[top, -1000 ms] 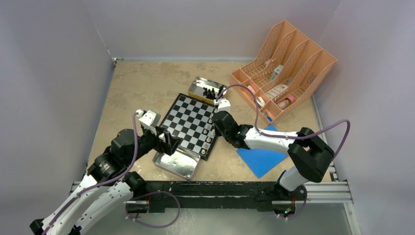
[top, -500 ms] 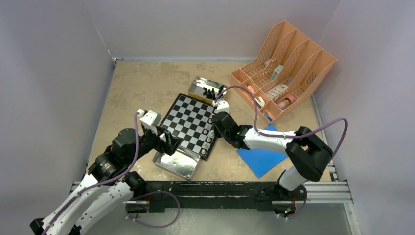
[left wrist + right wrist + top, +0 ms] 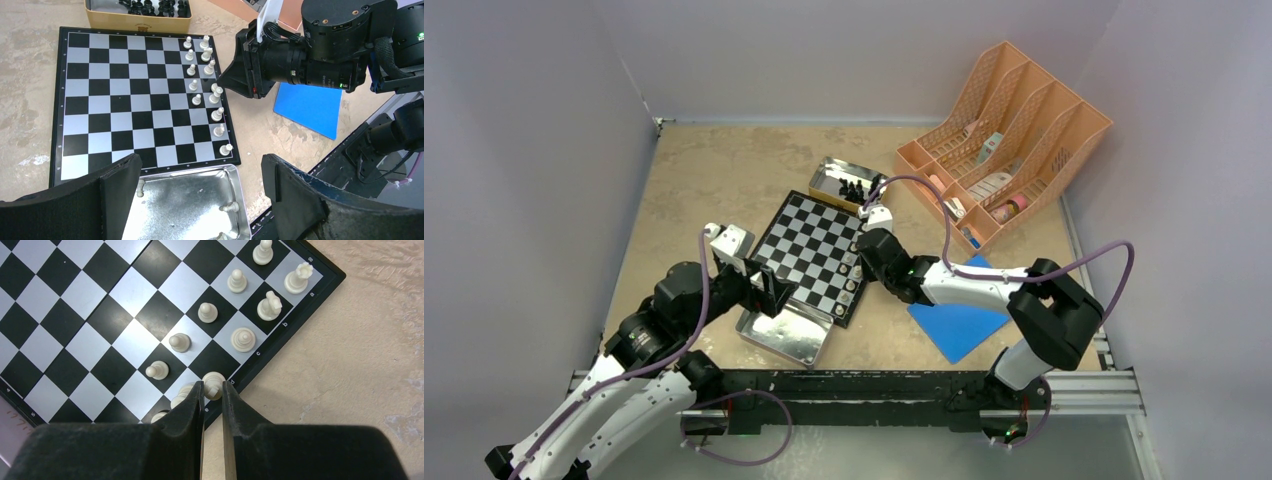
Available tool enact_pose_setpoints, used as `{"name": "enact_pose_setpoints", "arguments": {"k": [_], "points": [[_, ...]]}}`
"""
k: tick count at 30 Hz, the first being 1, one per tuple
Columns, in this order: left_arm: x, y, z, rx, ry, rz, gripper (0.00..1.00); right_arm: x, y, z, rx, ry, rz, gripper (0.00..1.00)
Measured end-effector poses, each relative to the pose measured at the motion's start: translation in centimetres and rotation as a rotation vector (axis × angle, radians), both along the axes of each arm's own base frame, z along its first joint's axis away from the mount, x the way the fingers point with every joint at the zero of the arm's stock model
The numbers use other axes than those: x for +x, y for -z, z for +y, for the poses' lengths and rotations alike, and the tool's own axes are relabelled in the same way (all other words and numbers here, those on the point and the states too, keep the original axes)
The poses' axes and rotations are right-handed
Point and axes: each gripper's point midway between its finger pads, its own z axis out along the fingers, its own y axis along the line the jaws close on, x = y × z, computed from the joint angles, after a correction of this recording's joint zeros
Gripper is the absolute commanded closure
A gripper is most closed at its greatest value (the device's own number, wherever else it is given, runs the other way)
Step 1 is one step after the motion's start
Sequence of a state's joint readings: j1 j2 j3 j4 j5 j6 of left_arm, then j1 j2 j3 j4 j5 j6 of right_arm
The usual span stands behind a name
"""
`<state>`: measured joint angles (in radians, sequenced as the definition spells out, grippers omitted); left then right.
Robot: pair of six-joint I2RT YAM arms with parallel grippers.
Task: Set up the chess pieces on the board
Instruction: Place the chess piece on the chessboard.
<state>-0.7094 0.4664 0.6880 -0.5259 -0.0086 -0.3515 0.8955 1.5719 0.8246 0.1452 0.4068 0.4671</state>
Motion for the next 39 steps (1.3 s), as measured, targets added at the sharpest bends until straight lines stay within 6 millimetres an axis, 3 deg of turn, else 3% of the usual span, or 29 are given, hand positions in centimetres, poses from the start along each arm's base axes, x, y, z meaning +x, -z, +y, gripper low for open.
{"name": "enact_pose_setpoints", "arguments": {"k": [30,39], "points": [[0.03,0.06,-0.02,0.002,0.000,0.002,0.10,0.91,0.35,0.37,-0.024,0.009,-0.016,0.86],[0.03,0.05,-0.01,0.002,-0.001,0.002,0.11,0.88,0.32,0.35,-0.034,0.009,-0.007,0.77]]}}
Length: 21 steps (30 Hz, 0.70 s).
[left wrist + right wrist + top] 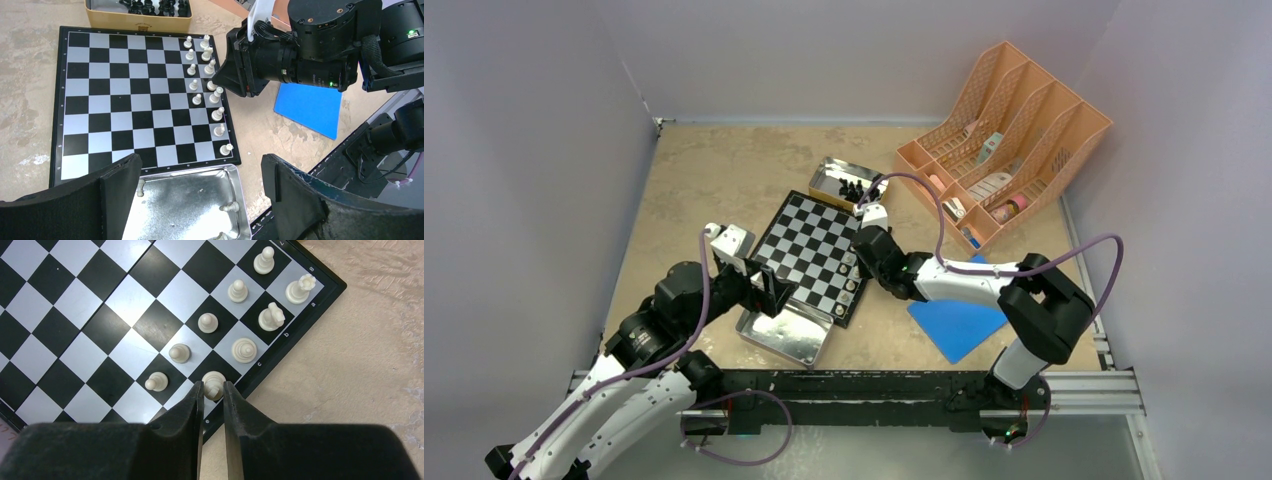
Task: Set up the chess pieces on the board
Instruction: Place the chess piece on the chessboard.
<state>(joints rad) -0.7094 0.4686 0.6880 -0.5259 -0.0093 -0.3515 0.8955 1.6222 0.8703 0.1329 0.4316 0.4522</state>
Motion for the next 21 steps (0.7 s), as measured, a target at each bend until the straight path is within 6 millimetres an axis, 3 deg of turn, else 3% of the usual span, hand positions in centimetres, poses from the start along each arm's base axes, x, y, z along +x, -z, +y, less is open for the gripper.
{"name": "enact_pose_setpoints", "arguments": {"k": [10,21], "points": [[0.2,0.2,0.1,0.007,-0.011,0.004,0.12,-0.1,-0.7,-0.1,-0.006,0.002,0.006,0.70],[0.0,-0.1,0.7,0.001,-0.030,-0.010,0.14,0.7,-8.6,1.9,0.150,-0.036,-0.097,0.69]]}}
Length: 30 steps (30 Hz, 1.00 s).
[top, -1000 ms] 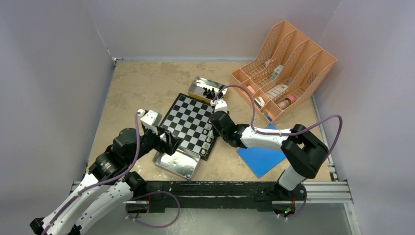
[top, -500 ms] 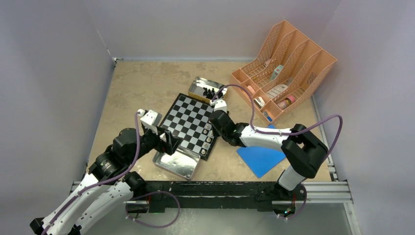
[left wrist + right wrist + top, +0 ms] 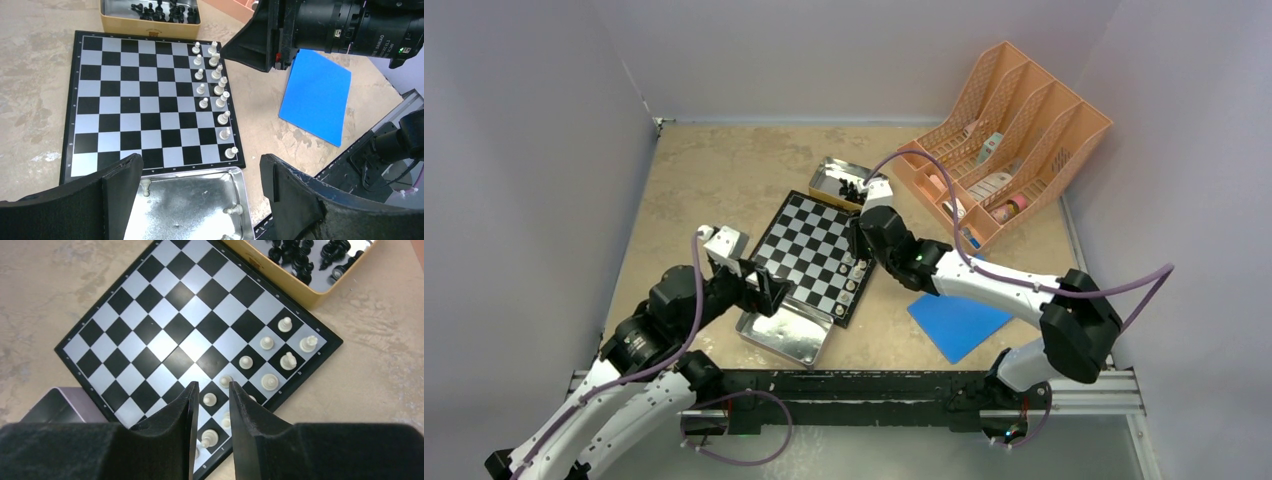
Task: Set up the chess pieces on the board
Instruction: Place the chess piece on the chessboard, then pick up the chess piece from the storage box.
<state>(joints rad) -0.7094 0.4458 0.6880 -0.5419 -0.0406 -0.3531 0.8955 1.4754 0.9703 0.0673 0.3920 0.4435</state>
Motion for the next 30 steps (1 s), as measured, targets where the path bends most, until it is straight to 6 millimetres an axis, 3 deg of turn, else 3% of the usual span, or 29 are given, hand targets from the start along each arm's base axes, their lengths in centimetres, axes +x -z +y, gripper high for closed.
{"name": "enact_pose_setpoints", "arguments": {"k": [4,7,12,16,19,23,27,30], "points": [[0.0,-0.5,0.7,-0.020,-0.036,-0.015,0.17,-0.2,-0.7,0.7,0.027,-0.031,0.001,0.69],[0.4,0.5,1.6,-0.006,-0.115,0.042,0.18,-0.6,-1.0,1.1,0.043,-0.055,0.008,0.69],[0.9,2.5,2.3,0.051,-0.216,0.185,0.19,-1.8,-3.4,1.9,0.130,-0.135,-0.020,0.69],[0.7,2.2,2.0,0.044,-0.216,0.221,0.19,-2.6,-4.7,3.3,0.178,-0.225,-0.059,0.69],[0.3,0.9,2.0,0.002,-0.209,0.210,0.19,-3.3,-3.7,5.0,0.161,-0.298,-0.058,0.68],[-0.7,-2.3,2.5,-0.089,-0.193,0.143,0.19,-4.6,-1.9,7.3,0.120,-0.434,-0.045,0.67],[-2.1,-6.8,3.6,-0.214,-0.181,0.042,0.19,-5.6,-2.1,10.8,0.086,-0.624,-0.106,0.67],[-3.1,-8.8,4.4,-0.286,-0.182,0.003,0.20,-7.3,-2.2,13.3,-0.013,-0.767,-0.220,0.65]]}}
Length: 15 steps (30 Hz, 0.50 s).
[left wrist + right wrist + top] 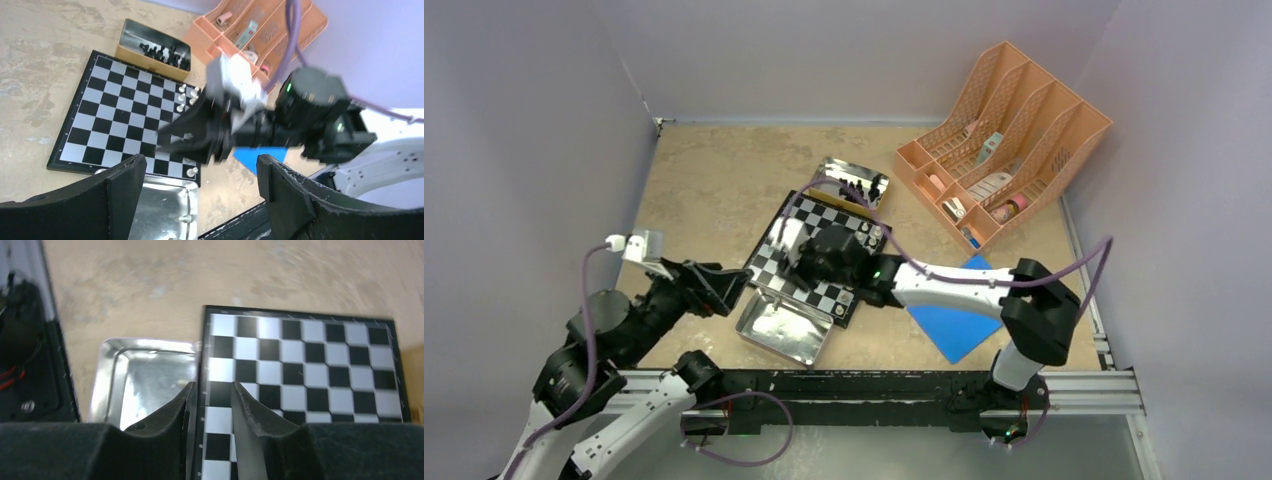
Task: Set up the chess pieces on the board
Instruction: Pick up the chess piece from the storage box.
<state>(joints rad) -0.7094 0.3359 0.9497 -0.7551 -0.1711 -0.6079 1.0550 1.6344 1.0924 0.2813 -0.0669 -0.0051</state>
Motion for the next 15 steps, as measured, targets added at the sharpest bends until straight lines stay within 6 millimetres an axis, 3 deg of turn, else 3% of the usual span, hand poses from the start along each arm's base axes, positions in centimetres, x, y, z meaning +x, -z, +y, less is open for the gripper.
{"name": "enact_pose_setpoints", "arguments": {"k": [5,7,13,15], "points": [[-1.9,-2.6,1.8,-0.105,-0.030,-0.026,0.21,-6.1,2.7,4.6,-0.164,-0.284,-0.208,0.69],[-2.6,-3.5,2.5,-0.149,-0.033,-0.041,0.21,-7.0,4.1,5.4,-0.217,-0.363,-0.251,0.69],[-4.6,-5.3,4.4,-0.249,-0.049,-0.079,0.22,-5.8,8.5,4.8,-0.397,-0.504,-0.381,0.63],[-5.0,-5.7,4.8,-0.266,-0.051,-0.087,0.22,-5.0,9.2,5.1,-0.449,-0.527,-0.429,0.66]]}}
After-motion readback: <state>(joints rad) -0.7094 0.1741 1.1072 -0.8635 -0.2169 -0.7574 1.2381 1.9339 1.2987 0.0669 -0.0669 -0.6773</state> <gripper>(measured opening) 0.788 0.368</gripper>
